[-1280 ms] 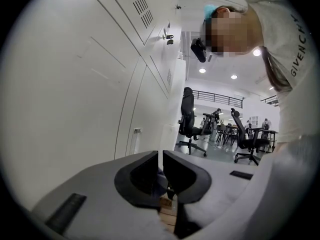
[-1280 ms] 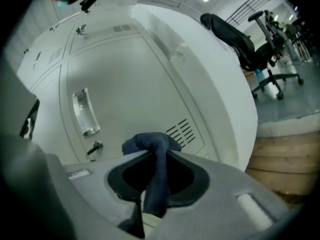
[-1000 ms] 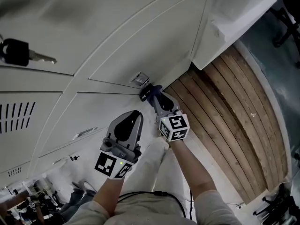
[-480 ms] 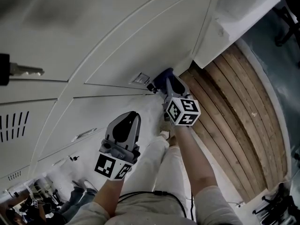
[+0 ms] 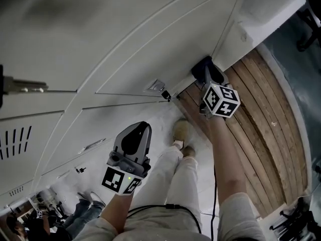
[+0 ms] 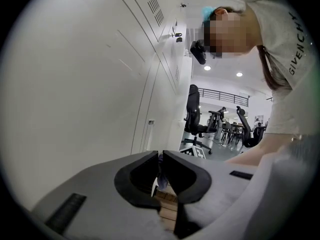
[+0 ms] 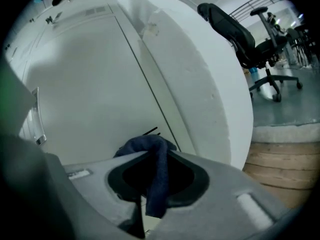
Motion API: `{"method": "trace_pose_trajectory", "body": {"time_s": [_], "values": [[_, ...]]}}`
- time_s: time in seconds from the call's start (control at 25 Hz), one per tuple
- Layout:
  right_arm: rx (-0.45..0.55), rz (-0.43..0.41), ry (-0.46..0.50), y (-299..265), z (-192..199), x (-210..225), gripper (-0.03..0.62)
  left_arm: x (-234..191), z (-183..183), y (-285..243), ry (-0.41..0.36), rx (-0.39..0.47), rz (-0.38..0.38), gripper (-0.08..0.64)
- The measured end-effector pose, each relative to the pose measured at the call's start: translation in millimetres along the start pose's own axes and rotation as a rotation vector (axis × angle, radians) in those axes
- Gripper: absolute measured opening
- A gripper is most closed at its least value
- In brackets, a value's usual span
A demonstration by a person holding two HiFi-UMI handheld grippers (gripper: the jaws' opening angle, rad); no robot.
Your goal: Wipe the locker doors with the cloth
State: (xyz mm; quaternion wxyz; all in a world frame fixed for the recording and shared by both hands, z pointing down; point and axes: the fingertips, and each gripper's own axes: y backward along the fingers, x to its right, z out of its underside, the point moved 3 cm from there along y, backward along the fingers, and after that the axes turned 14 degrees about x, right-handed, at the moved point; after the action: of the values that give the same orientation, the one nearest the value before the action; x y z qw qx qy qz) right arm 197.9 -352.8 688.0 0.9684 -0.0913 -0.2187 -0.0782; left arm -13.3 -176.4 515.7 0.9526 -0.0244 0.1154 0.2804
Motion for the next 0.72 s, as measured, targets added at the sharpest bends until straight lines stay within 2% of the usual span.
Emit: {"method": "trace_pose_trajectory", "body": {"time_s": [0.36,0.44,0.56,0.72], "values": [[-0.044,0.059,0.113,-11,-16,15,0.057,3,-3,5,0.002,0.002,0.025,0.026],[-0.025,0.069,0.110,-9,-24,15,0.057,8,-6,6,0.003,0.007,0.038,0.026],[0.057,0.062,0.083,2,-46,11,0.057,15,-14,8,-0.002,0.020,0.051,0.026],[0.060,0.042,0.052,39,-60,-7,0.057,21,-34,16,-0.026,0.036,0.053,0.026]]}}
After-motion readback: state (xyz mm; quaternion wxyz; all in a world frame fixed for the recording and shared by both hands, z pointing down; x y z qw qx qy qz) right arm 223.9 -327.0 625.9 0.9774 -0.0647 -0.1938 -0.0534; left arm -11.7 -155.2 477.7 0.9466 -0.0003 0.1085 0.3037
